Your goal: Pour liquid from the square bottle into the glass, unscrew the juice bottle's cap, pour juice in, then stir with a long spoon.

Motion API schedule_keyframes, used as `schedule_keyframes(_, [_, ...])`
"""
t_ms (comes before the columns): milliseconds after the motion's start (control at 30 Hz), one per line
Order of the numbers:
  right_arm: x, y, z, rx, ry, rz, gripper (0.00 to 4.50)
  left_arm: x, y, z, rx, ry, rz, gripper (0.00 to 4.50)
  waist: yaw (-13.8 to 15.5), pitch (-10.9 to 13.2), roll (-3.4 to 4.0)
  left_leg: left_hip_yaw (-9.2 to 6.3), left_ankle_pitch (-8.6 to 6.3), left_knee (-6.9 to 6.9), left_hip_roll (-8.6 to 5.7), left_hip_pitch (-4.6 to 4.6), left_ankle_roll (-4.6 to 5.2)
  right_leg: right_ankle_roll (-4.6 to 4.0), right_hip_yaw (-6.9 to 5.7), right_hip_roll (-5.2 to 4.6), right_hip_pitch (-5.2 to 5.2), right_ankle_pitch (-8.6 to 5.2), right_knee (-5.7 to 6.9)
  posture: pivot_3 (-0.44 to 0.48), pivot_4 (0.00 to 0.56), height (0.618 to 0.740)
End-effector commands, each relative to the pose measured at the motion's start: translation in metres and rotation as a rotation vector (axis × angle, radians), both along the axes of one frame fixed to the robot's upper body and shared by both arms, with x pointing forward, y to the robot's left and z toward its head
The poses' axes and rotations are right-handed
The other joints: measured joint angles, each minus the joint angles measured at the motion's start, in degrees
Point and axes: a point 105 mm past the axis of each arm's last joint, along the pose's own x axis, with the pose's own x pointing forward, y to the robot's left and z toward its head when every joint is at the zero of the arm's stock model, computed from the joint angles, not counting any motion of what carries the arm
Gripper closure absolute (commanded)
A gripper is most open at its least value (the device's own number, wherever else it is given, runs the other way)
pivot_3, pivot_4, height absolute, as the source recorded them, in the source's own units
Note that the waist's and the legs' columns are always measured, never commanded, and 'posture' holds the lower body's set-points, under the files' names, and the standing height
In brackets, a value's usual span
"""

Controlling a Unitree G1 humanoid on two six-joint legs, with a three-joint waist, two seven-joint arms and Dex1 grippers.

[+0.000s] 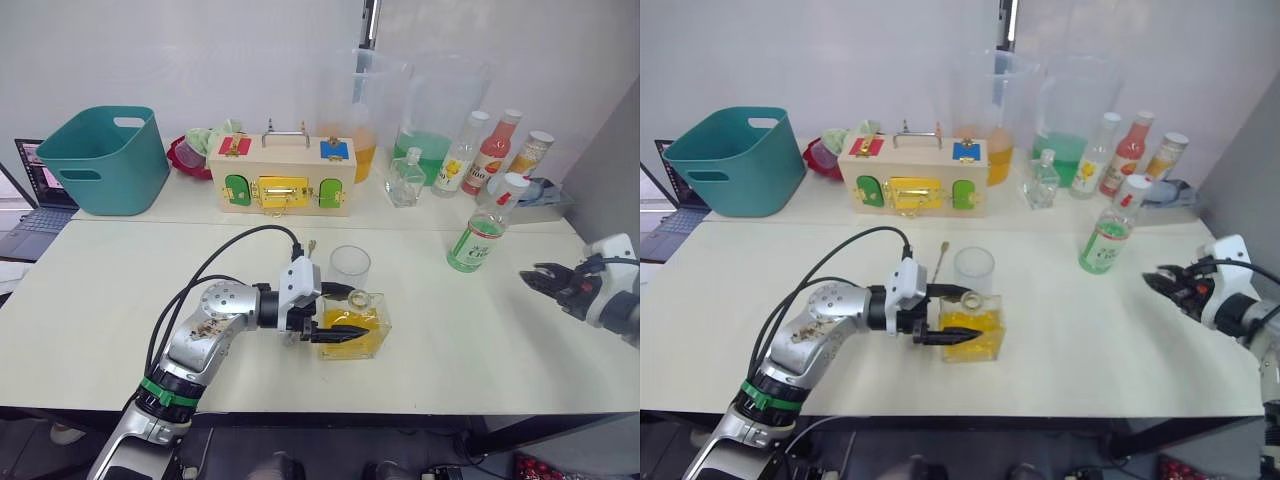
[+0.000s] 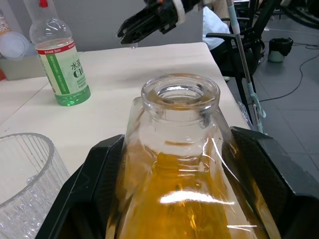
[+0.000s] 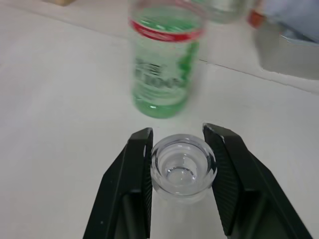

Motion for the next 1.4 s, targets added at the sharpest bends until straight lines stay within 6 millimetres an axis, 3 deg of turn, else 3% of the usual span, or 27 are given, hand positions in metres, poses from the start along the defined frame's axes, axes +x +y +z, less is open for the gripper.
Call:
schedule_keyframes(33, [0.007,-0.034,0.003,-0.008,-0.092,-0.197,3.42,-0.001,0.0,0.01,-0.01,-0.047,0.012,1.72,-0.16,-0.01,0.1,0.01,0.0,0.0,0.0,0.0,0.0,0.01,0.02,0.0,0.01,0.0,0.0,0.0,0.15,0.733])
schedule_keyframes(100, [0.01,-0.051,-0.008,0.043,-0.112,-0.322,3.42,-0.002,0.001,0.01,-0.015,-0.048,0.021,1.72,-0.39,-0.01,0.1,0.03,0.01,0.0,-0.01,0.0,0.0,0.01,0.01,0.01,0.03,-0.01,0.0,0.0,0.15,0.733])
schedule_keyframes(233, [0.016,-0.06,-0.018,0.108,-0.121,-0.414,3.42,-0.003,0.0,0.01,-0.025,-0.042,0.031,1.72,-0.75,-0.01,0.17,0.03,0.02,-0.02,0.0,0.0,-0.02,0.06,0.01,0.03,0.06,-0.05,0.0,0.0,0.15,0.733])
schedule_keyframes(600, [0.02,-0.06,-0.039,0.175,-0.074,-0.44,3.42,-0.005,0.003,0.008,-0.019,-0.033,0.051,1.72,-1.3,-0.02,0.23,0.04,0.03,-0.03,-0.01,0.01,-0.01,0.08,0.01,0.04,0.1,-0.06,0.0,0.0,0.15,0.733])
schedule_keyframes(667, [0.02,-0.06,-0.038,0.195,-0.086,-0.438,2.36,-0.005,0.002,0.008,-0.02,-0.032,0.053,1.72,-1.35,-0.02,0.24,0.04,0.03,-0.03,0.0,0.01,-0.01,0.08,0.01,0.04,0.1,-0.06,0.0,0.0,0.15,0.733])
schedule_keyframes(900, [0.023,-0.06,-0.008,0.162,-0.174,-0.377,0.01,-0.006,0.002,0.008,-0.02,-0.025,0.045,1.72,-1.38,-0.02,0.29,0.03,0.03,-0.03,0.0,0.02,-0.02,0.08,0.02,0.04,0.09,-0.06,0.0,0.0,0.15,0.733])
schedule_keyframes(933, [0.023,-0.06,-0.005,0.16,-0.182,-0.373,0.0,-0.006,0.002,0.008,-0.02,-0.025,0.045,1.72,-1.38,-0.03,0.32,0.04,0.03,-0.04,0.0,0.02,-0.02,0.08,0.02,0.04,0.09,-0.06,0.0,0.0,0.15,0.733])
schedule_keyframes(1100, [0.026,-0.054,0.059,0.199,-0.326,-0.275,0.0,-0.008,0.001,0.009,-0.026,-0.018,0.032,1.72,-1.35,-0.01,0.73,0.05,0.04,-0.03,0.0,0.02,-0.02,0.08,0.07,0.03,0.08,-0.06,-0.01,0.0,0.15,0.733])
schedule_keyframes(1200, [0.023,-0.028,0.085,0.198,-0.313,-0.082,0.0,-0.008,0.002,0.01,-0.028,-0.019,0.029,1.72,-1.29,-0.01,0.75,0.04,0.04,-0.04,0.01,0.02,-0.01,0.08,0.05,0.03,0.07,-0.06,0.01,0.0,0.15,0.733])
schedule_keyframes(1300, [0.016,-0.008,0.09,0.196,-0.262,0.041,0.0,-0.007,0.003,0.01,-0.03,-0.021,0.029,1.72,-1.25,-0.01,0.75,0.01,0.03,-0.04,0.01,0.02,-0.01,0.08,0.03,0.03,0.09,-0.06,-0.01,0.0,0.15,0.733])
schedule_keyframes(1400, [-0.002,0.027,0.085,0.171,-0.167,0.247,0.0,-0.006,0.005,0.011,-0.038,-0.018,0.041,1.72,-1.08,-0.01,0.74,0.0,0.02,-0.04,0.01,0.02,0.0,0.08,0.03,0.01,0.09,-0.06,0.0,0.0,0.15,0.733])
